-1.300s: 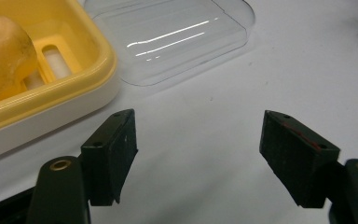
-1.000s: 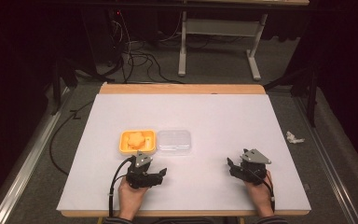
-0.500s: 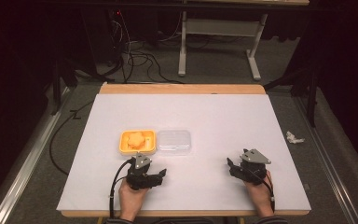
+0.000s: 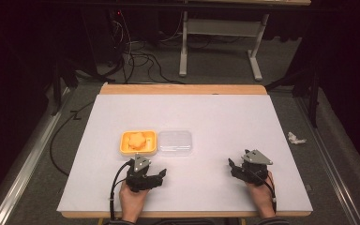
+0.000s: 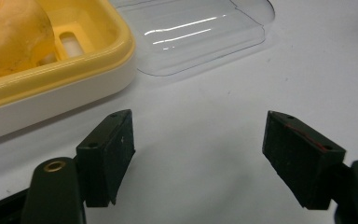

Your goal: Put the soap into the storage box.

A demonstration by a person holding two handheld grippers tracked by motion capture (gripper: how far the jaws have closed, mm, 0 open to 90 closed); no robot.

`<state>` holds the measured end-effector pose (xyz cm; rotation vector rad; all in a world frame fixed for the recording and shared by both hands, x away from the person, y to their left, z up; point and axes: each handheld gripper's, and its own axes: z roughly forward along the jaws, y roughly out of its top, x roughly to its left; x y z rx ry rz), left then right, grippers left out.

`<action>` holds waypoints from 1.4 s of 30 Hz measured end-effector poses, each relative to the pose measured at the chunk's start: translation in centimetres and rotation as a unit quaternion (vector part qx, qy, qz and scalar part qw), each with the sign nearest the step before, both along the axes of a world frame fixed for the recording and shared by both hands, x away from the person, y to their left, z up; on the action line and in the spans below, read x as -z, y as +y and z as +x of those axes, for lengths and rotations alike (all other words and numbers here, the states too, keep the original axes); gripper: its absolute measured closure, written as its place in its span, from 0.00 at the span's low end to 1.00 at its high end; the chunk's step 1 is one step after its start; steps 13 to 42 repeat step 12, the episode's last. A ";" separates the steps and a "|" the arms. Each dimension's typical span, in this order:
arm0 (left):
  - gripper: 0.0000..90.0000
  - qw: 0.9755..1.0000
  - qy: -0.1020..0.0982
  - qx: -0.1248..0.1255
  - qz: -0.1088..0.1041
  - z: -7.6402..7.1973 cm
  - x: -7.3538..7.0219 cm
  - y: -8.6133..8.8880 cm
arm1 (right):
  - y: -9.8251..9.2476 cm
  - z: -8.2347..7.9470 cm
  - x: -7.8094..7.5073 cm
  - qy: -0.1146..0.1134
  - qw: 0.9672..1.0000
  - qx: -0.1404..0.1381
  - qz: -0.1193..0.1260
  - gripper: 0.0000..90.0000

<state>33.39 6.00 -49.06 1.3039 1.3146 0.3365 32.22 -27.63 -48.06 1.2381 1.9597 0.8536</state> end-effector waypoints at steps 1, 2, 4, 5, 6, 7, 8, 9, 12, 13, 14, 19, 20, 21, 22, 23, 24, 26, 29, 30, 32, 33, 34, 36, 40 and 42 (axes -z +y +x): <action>0.26 1.000 -0.004 0.002 0.006 -0.1 0.0 0.0 | 0.0 0.0 0.0 0.000 1.000 0.000 -0.001 0.31; 0.26 1.000 -0.008 0.000 0.003 -0.1 0.0 -0.1 | 0.0 0.0 0.0 -0.001 1.000 0.001 0.001 0.31; 0.27 1.000 -0.014 -0.001 0.013 -0.3 0.0 -0.1 | 0.0 0.0 0.0 0.000 1.000 0.002 0.001 0.31; 0.27 1.000 -0.021 -0.003 0.016 -0.4 0.0 -0.1 | 0.0 0.0 0.0 0.001 1.000 0.002 0.000 0.31; 0.27 1.000 -0.024 -0.004 0.016 -0.4 0.0 -0.1 | 0.0 0.0 0.0 0.001 1.000 0.002 0.000 0.31; 0.27 1.000 -0.026 -0.007 0.016 -0.4 0.0 -0.2 | 0.0 0.0 0.0 0.003 1.000 0.002 -0.001 0.31; 0.27 0.999 -0.029 -0.010 0.014 -0.5 0.0 -0.2 | 0.0 0.0 0.0 0.002 1.000 0.002 -0.002 0.31; 0.27 0.999 -0.031 -0.011 0.015 -0.5 0.0 -0.1 | 0.0 0.0 0.0 0.002 1.000 0.001 -0.003 0.31; 0.27 0.999 -0.033 -0.012 0.013 -0.5 0.0 -0.1 | 0.0 0.0 0.0 0.001 1.000 0.002 0.000 0.31; 0.27 0.999 -0.033 -0.012 0.013 -0.5 0.0 -0.1 | 0.0 0.0 0.0 0.001 1.000 0.002 0.000 0.31; 0.27 0.999 -0.033 -0.012 0.013 -0.5 0.0 -0.1 | 0.0 0.0 0.0 0.001 1.000 0.002 0.000 0.31; 0.27 0.999 -0.033 -0.012 0.013 -0.5 0.0 -0.1 | 0.0 0.0 0.0 0.001 1.000 0.002 0.000 0.31; 0.27 0.999 -0.033 -0.012 0.013 -0.5 0.0 -0.1 | 0.0 0.0 0.0 0.001 1.000 0.002 0.000 0.31; 0.27 0.999 -0.033 -0.012 0.013 -0.5 0.0 -0.1 | 0.0 0.0 0.0 0.001 1.000 0.002 0.000 0.31; 0.27 0.999 -0.033 -0.012 0.013 -0.5 0.0 -0.1 | 0.0 0.0 0.0 0.001 1.000 0.002 0.000 0.31; 0.27 0.999 -0.033 -0.012 0.013 -0.5 0.0 -0.1 | 0.0 0.0 0.0 0.001 1.000 0.002 0.000 0.31; 0.27 0.999 -0.033 -0.012 0.013 -0.5 0.0 -0.1 | 0.0 0.0 0.0 0.001 1.000 0.002 0.000 0.31; 0.27 0.999 -0.033 -0.012 0.013 -0.5 0.0 -0.1 | 0.0 0.0 0.0 0.001 1.000 0.002 0.000 0.31; 0.27 0.999 -0.033 -0.012 0.013 -0.5 0.0 -0.1 | 0.0 0.0 0.0 0.001 1.000 0.002 0.000 0.31; 0.27 0.999 -0.033 -0.012 0.013 -0.5 0.0 -0.1 | 0.0 0.0 0.0 0.001 1.000 0.002 0.000 0.31; 0.27 0.999 -0.033 -0.012 0.013 -0.5 0.0 -0.1 | 0.0 0.0 0.0 0.001 1.000 0.002 0.000 0.31; 0.27 0.999 -0.033 -0.012 0.013 -0.5 0.0 -0.1 | 0.0 0.0 0.0 0.001 1.000 0.002 0.000 0.31; 0.27 0.999 -0.033 -0.012 0.013 -0.5 0.0 -0.1 | 0.0 0.0 0.0 0.001 1.000 0.002 0.000 0.31; 0.27 0.999 -0.033 -0.012 0.013 -0.5 0.0 -0.1 | 0.0 0.0 0.0 0.001 1.000 0.002 0.000 0.31; 0.27 0.999 -0.033 -0.012 0.013 -0.5 0.0 -0.1 | 0.0 0.0 0.0 0.001 1.000 0.002 0.000 0.31; 0.27 0.999 -0.033 -0.012 0.013 -0.5 0.0 -0.1 | 0.0 0.0 0.0 0.001 1.000 0.002 0.000 0.31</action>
